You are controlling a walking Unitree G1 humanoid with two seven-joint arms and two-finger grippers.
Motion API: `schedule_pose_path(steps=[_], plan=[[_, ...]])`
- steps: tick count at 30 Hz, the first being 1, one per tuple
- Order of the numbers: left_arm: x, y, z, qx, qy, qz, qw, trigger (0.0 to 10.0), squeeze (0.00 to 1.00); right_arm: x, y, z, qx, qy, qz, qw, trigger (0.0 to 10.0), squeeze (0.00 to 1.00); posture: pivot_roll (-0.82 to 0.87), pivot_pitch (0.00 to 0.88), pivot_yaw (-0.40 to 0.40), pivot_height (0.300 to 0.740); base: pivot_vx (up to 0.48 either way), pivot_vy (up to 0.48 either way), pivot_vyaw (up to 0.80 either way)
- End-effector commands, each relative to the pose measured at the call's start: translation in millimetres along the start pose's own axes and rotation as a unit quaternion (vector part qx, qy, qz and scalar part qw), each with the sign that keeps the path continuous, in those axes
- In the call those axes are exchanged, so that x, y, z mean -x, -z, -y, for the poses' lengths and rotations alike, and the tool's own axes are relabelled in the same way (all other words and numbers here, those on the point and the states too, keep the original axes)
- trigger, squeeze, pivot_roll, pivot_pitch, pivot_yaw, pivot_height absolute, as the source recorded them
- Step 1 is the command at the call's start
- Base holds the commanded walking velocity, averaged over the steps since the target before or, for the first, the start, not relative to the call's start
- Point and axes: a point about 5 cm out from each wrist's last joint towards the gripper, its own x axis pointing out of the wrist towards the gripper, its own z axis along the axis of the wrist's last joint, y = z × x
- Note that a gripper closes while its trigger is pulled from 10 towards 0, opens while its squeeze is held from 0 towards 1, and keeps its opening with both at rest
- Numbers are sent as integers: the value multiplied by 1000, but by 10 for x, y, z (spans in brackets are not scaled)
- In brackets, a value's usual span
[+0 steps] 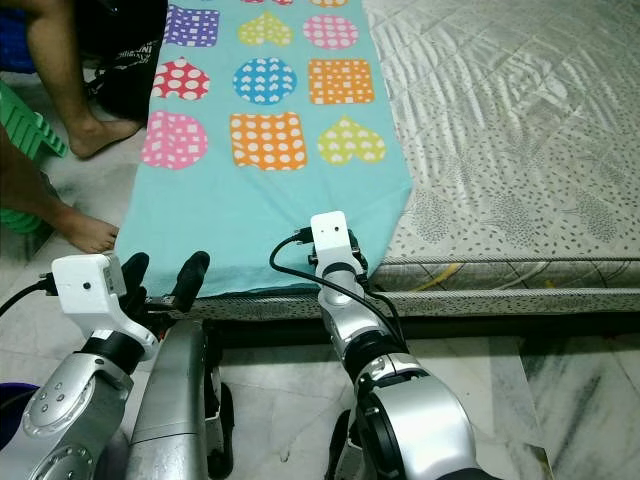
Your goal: Clean up the room
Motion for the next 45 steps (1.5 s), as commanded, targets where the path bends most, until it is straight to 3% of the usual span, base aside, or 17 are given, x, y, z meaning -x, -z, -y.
schedule_pose_path(steps=[1,6,7,9,10,21,45], plan=[[16,37,-14,-1,-6,-7,1000,10000,0,5,59,11,-22,12,-23,999,10000,0,306,286,-53,534,0,0,0],[7,37,-13,-1,-4,-7,1000,10000,0,-7,49,49,-41,19,-26,999,10000,0,306,281,-51,534,0,0,0],[2,37,-13,-1,-3,-7,1000,10000,0,-13,48,75,-40,21,-27,999,8000,0,306,279,-51,534,0,0,0],[1,37,-13,-2,-3,-7,1000,10000,0,-16,47,85,-40,22,-27,999,8000,0,306,279,-51,534,0,0,0],[-3,35,-15,-2,-3,-6,1000,10000,0,-24,46,125,-42,28,-27,998,0,0,306,277,-50,534,0,0,0],[-18,28,-14,-3,0,-3,1000,10000,0,-46,74,292,-45,52,-32,997,0,0,306,269,-52,534,0,0,0],[-18,28,-14,-3,0,-3,1000,10000,0,-46,74,292,-45,52,-32,997,0,0,306,269,-52,534,0,0,0]])
